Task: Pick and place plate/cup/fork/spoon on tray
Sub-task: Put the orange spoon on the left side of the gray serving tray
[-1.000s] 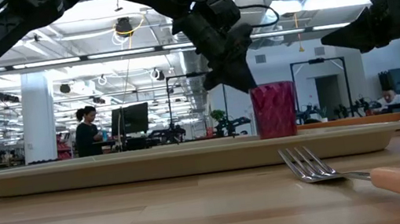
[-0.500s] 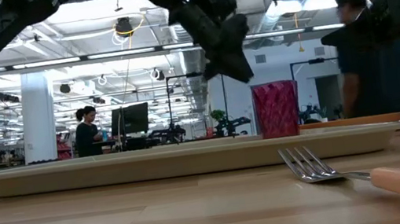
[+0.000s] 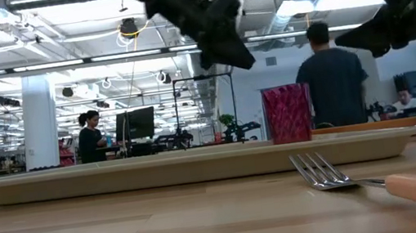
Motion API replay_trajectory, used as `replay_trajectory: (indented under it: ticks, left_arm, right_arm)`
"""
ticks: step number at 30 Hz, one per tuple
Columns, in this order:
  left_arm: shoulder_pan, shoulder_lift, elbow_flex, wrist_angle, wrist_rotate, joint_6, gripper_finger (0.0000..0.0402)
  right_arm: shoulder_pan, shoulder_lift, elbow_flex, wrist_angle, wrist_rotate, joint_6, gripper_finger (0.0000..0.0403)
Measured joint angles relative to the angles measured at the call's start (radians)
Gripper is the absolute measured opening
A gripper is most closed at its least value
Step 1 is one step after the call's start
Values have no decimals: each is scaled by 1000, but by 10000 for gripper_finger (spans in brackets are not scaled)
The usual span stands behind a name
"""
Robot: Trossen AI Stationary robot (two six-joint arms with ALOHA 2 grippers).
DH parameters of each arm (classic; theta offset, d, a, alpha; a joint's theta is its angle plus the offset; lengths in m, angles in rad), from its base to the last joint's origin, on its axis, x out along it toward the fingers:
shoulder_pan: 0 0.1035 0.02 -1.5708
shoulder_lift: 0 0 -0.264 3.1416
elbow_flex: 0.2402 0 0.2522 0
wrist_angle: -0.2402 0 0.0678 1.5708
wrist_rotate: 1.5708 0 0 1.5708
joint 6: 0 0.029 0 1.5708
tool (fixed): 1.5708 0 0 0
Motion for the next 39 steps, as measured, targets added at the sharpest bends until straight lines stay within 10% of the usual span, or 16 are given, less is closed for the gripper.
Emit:
replay_trajectory:
  ticks: [9,20,31,39]
  left_arm:
    - [-108,-357,-583,516,24,-108,82]
    - [-233,-624,-968,800,-130,-164,82]
    - [-262,-682,-1105,938,-141,-183,82]
    - [-265,-682,-1105,938,-137,-178,82]
  right_arm:
    - [29,137,107,-227,42,151,14]
    - [-11,445,165,-324,73,445,33]
    - [-61,779,446,-646,-27,556,45]
    - [-158,1098,632,-893,-109,339,62]
